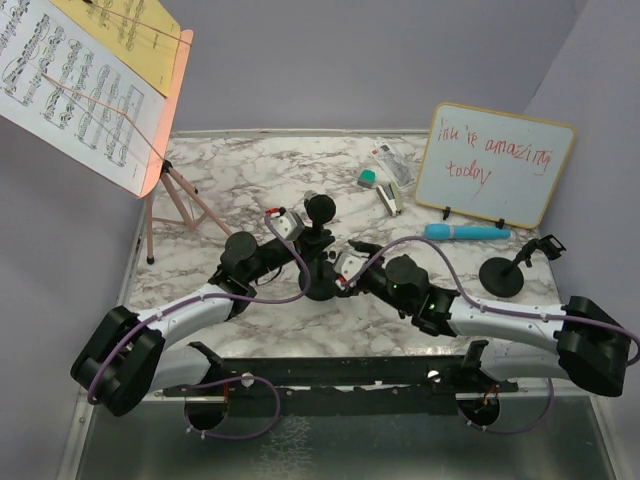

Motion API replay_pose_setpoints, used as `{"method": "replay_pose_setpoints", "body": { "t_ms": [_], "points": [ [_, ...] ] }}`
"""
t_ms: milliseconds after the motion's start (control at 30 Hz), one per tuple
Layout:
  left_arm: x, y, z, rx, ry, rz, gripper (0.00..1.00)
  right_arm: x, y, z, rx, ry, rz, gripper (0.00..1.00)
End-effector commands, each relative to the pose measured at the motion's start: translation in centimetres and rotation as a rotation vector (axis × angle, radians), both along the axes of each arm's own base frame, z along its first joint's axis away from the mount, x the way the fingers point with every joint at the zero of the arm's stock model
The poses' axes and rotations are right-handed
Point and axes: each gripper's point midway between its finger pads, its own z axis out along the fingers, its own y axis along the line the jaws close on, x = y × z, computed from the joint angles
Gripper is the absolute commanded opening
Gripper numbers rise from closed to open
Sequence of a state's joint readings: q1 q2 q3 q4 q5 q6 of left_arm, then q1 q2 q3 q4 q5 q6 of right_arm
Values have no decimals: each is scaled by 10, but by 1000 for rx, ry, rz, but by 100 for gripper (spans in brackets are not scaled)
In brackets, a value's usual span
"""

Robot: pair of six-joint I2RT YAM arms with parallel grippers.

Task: Pack up the instrument practice props
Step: Unscrew the knob on the microphone stand.

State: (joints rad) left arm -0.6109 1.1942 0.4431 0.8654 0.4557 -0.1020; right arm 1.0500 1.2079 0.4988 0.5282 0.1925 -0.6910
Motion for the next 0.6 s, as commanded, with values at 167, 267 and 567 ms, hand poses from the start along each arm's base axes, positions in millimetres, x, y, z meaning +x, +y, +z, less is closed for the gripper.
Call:
{"method": "replay_pose_setpoints", "body": {
  "t_ms": [167, 267, 567],
  "points": [
    [1, -1, -4, 15, 27, 0, 0, 2, -23, 15, 488, 643, -224, 89],
    [1, -1, -3, 14, 26, 1, 0, 8, -27, 20, 634, 796, -270, 89],
    [0, -2, -2, 11, 28, -4, 0, 12, -18, 9, 850, 1279, -288, 87]
  ]
}}
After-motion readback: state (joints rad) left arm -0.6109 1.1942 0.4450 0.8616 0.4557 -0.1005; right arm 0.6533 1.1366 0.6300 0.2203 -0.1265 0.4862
